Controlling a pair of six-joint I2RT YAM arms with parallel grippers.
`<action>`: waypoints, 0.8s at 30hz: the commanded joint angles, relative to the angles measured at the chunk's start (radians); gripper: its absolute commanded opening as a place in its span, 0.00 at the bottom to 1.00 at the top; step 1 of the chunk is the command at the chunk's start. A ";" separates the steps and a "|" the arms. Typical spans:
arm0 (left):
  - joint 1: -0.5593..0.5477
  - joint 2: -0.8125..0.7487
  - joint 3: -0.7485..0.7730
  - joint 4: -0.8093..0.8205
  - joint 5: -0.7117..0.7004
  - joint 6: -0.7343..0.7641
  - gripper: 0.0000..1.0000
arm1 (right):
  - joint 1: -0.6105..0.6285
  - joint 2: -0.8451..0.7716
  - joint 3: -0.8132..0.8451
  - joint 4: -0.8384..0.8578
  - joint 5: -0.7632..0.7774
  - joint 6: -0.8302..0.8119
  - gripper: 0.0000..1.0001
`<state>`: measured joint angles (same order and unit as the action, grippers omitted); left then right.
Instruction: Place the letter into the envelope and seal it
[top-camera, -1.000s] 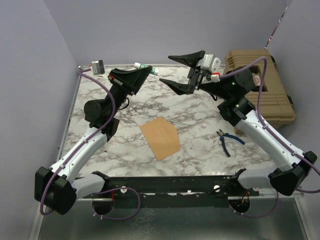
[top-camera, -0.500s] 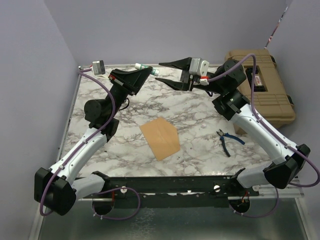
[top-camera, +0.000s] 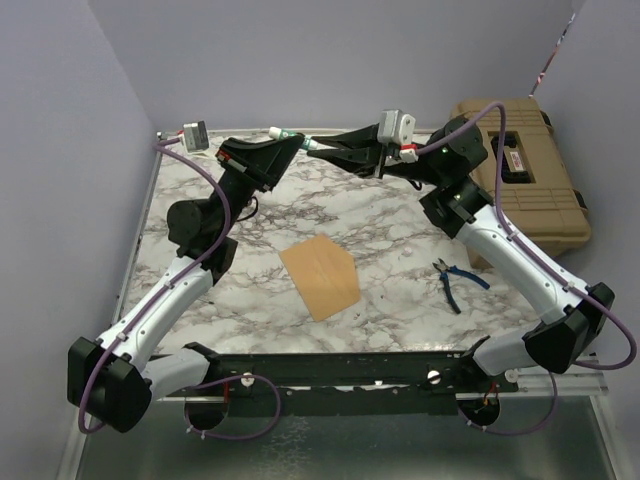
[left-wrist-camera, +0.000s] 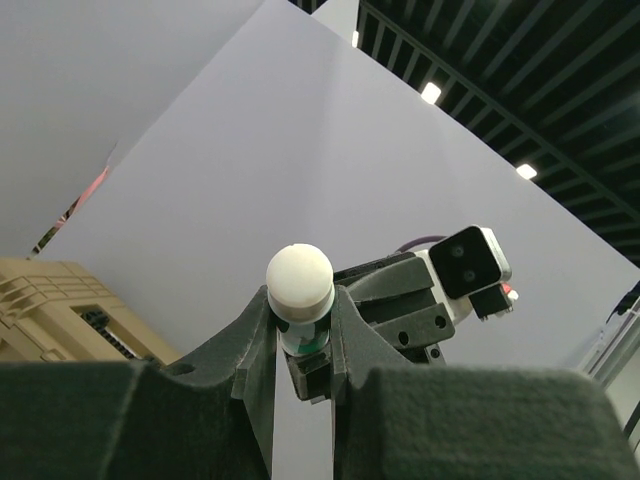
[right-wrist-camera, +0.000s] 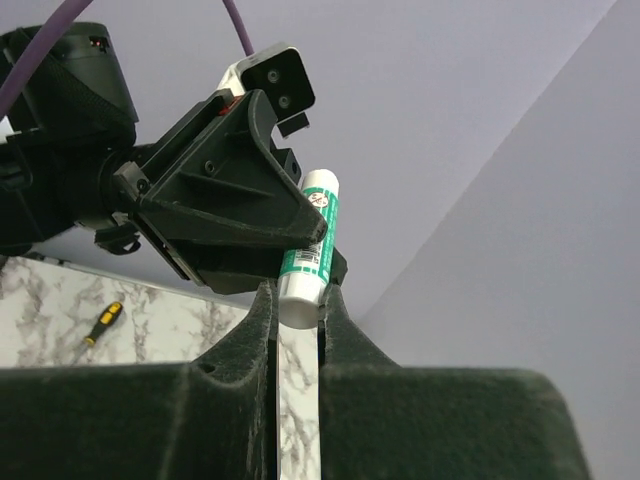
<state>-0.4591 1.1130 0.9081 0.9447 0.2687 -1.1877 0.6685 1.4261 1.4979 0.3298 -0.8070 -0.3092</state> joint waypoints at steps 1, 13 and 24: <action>0.002 -0.015 0.021 0.012 0.023 0.025 0.00 | 0.007 -0.009 -0.027 0.176 0.038 0.171 0.01; 0.003 -0.049 0.011 0.111 0.038 0.271 0.00 | 0.007 -0.020 -0.099 0.451 0.499 1.344 0.01; 0.003 -0.021 0.076 0.036 -0.010 0.064 0.00 | 0.013 -0.096 -0.193 0.552 0.380 0.888 0.58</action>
<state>-0.4644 1.0908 0.9428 0.9936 0.2760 -1.0119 0.7013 1.4311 1.3071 0.7887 -0.4240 0.9581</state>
